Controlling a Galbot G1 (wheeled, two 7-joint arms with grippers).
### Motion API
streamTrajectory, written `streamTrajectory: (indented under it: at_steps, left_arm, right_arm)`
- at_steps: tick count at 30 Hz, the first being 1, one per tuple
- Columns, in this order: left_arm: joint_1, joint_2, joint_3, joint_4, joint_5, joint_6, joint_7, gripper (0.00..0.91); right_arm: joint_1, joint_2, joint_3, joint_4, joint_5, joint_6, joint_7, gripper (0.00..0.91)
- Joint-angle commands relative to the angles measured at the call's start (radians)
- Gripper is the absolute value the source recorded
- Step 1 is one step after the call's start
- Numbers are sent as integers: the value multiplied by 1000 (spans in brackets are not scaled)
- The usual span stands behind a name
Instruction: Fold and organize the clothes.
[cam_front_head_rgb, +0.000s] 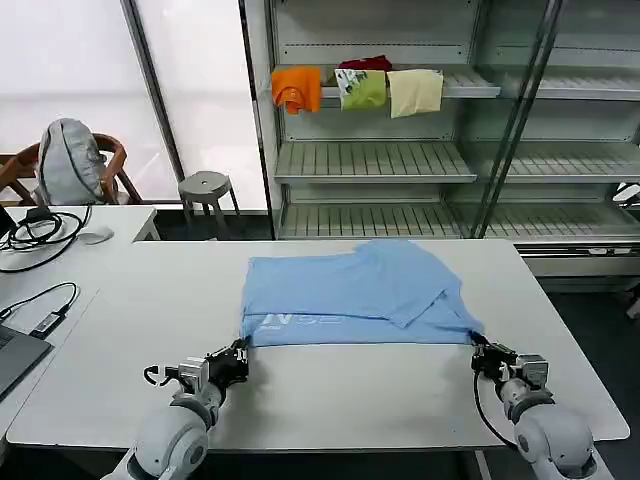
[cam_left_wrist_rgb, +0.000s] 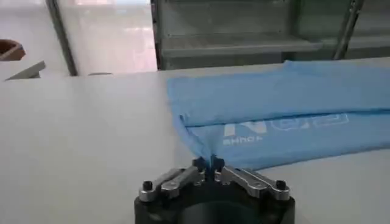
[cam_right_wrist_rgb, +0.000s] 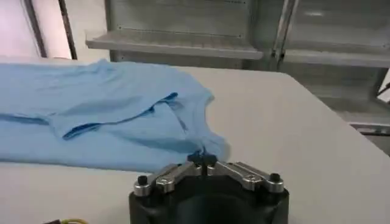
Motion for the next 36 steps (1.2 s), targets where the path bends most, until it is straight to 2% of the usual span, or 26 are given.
streamTrajectory:
  at_steps: [1, 8, 14, 21, 25, 36]
  left_arm:
    - [13, -3, -2, -6, 26, 8, 16, 10]
    - [86, 4, -24, -69, 56, 7, 35, 10]
    - [220, 15, -68, -152, 85, -2, 55, 10]
    - [341, 27, -138, -223, 90, -14, 68, 10]
    - [409, 39, -193, -261, 94, -20, 73, 10]
    - [552, 83, -324, -298, 74, -39, 92, 10]
  right_arm:
    - [1, -1, -2, 4, 29, -22, -2, 0]
    - [-114, -4, 46, 106, 2, -55, -2, 0]
    - [-273, -4, 119, 216, -17, -60, -20, 0]
    - [-453, 10, 215, 336, -50, -46, -39, 0]
    - [-545, 32, 245, 389, -125, -8, -47, 0]
    - [-617, 30, 272, 423, -142, 3, -54, 0]
